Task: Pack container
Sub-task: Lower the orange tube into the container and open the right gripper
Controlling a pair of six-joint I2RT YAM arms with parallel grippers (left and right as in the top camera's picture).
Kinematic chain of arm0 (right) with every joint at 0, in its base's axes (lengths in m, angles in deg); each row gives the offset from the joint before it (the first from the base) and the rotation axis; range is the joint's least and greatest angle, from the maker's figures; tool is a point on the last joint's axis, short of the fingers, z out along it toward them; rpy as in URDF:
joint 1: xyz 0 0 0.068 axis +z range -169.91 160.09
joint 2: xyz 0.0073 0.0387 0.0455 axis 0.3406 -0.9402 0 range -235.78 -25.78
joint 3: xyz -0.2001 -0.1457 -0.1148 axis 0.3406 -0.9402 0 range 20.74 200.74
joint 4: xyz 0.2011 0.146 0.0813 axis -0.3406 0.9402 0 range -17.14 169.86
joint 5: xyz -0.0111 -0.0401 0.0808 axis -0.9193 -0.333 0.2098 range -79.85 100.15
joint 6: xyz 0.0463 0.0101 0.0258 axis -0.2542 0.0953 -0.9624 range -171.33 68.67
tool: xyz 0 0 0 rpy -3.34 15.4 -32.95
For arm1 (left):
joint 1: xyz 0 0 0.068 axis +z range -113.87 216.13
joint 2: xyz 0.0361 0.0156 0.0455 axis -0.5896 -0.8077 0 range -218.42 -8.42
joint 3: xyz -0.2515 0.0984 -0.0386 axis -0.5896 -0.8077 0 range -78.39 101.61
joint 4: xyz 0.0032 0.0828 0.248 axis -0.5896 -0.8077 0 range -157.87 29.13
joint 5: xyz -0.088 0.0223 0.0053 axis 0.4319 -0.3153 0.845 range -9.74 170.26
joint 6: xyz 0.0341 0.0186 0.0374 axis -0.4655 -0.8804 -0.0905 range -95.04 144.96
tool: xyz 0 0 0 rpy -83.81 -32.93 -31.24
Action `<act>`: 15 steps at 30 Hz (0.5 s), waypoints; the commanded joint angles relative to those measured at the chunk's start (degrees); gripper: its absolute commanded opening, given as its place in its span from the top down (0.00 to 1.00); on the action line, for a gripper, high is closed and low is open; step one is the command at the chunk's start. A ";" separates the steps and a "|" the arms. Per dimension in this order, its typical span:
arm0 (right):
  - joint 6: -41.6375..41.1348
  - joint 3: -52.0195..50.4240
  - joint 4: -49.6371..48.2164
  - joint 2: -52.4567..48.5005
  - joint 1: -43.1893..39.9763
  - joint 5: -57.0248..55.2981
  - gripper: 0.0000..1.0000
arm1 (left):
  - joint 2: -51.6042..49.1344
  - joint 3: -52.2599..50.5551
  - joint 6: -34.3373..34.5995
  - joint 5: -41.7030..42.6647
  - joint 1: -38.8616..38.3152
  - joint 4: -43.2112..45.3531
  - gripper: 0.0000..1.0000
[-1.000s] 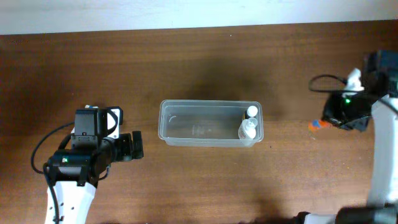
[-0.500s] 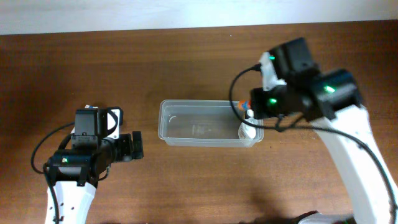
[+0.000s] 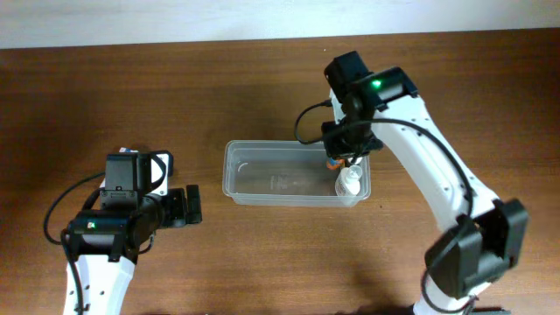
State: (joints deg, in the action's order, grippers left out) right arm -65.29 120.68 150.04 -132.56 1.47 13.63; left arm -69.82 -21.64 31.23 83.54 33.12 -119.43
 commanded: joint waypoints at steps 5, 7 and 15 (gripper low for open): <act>-0.46 0.35 -1.14 -4.79 0.35 -3.17 0.81 | -0.04 0.94 0.11 1.03 -0.22 -0.07 0.01; -0.46 0.35 -1.22 -5.53 0.35 -3.17 0.81 | -0.04 0.94 0.11 1.03 -0.22 -0.07 0.01; -0.46 0.24 -1.42 -7.50 0.35 -3.15 0.80 | -0.04 0.94 0.11 1.03 -0.22 -0.07 0.01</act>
State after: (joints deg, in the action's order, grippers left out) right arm -65.26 120.68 148.82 -139.12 1.47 11.49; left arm -69.82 -21.64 31.23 83.54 33.12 -119.43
